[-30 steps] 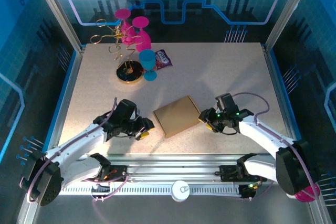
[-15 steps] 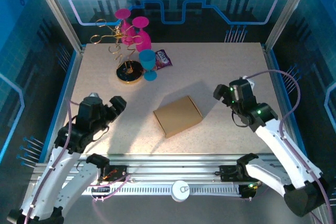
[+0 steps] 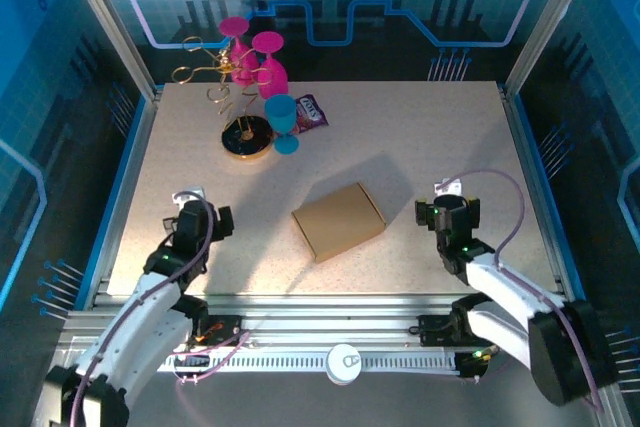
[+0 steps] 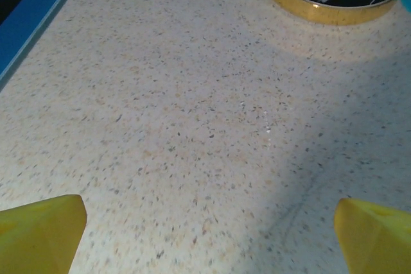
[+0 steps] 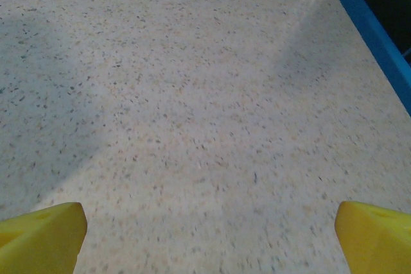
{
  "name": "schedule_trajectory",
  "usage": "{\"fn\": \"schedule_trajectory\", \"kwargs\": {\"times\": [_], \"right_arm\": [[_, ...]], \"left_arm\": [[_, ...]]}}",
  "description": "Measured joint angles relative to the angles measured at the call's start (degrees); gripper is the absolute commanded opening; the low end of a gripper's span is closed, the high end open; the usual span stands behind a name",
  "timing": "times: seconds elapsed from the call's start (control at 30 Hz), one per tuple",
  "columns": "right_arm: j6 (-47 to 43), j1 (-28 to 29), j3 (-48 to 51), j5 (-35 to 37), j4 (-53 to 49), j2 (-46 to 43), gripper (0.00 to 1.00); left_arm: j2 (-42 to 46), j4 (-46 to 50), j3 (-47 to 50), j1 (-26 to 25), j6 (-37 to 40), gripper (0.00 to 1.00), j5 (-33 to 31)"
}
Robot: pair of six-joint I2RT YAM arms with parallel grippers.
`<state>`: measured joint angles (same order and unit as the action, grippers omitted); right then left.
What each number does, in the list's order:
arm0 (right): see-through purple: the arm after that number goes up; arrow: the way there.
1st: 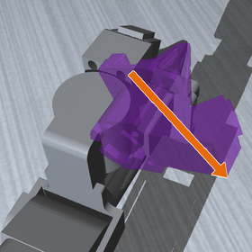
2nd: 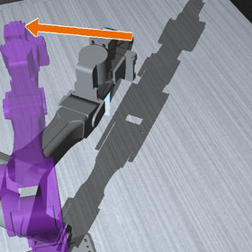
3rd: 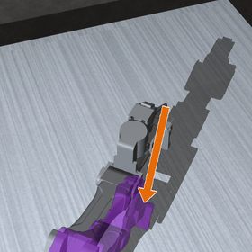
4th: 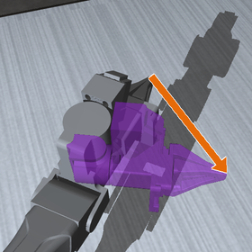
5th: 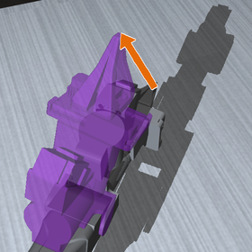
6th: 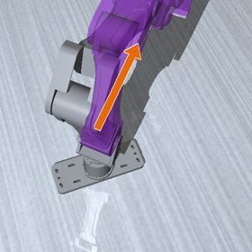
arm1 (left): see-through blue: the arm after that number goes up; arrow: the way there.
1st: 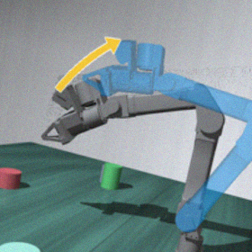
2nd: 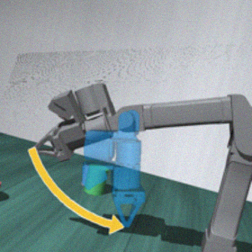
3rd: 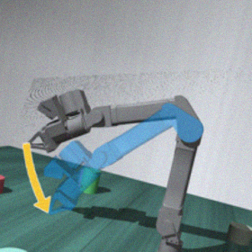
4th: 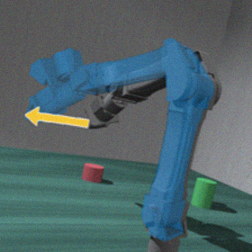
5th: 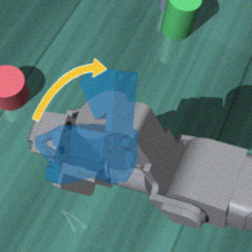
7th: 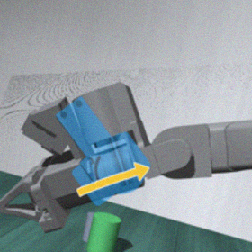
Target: Fold the paper box
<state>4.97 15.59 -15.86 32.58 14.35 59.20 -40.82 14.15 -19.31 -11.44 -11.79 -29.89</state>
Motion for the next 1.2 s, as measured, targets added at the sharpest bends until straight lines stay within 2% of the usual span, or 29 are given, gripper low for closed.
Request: {"fn": "schedule_trajectory", "kwargs": {"times": [0.2, 0.33, 0.4, 0.5, 0.6, 0.87, 1.2], "right_arm": [[-5.3, -5.6, -2.7, -8.5, 15.4, 15.0, 1.0], [-5.0, -8.8, -7.8, -13.2, 19.5, 21.9, 1.0], [-4.8, -9.7, -8.9, -15.2, 24.7, 25.0, 1.0], [-5.1, -9.5, -6.5, -17.7, 32.5, 28.2, 1.0], [-5.3, -9.5, -4.3, -18.7, 34.9, 29.0, 1.0], [-5.0, -9.6, -4.5, -18.8, 36.8, 29.2, 1.0], [-5.0, -10.1, -5.2, -21.9, 36.6, 29.2, 1.0]], "left_arm": [[-17.2, -18.7, 1.6, 7.8, 4.3, 0.99, 8.0], [-28.2, -32.7, 1.1, 11.6, 5.2, 0.99, 14.8], [-34.2, -41.9, 0.7, 13.5, 5.2, 0.99, 17.9], [-41.2, -51.7, 0.0, 14.6, 5.9, 0.99, 21.6], [-46.6, -62.5, 0.5, 14.0, 7.3, 0.99, 24.7], [-47.4, -66.8, -0.1, 13.9, 7.5, 0.99, 26.0], [-47.4, -67.1, -0.2, 13.9, 7.5, 0.99, 26.3]]}}
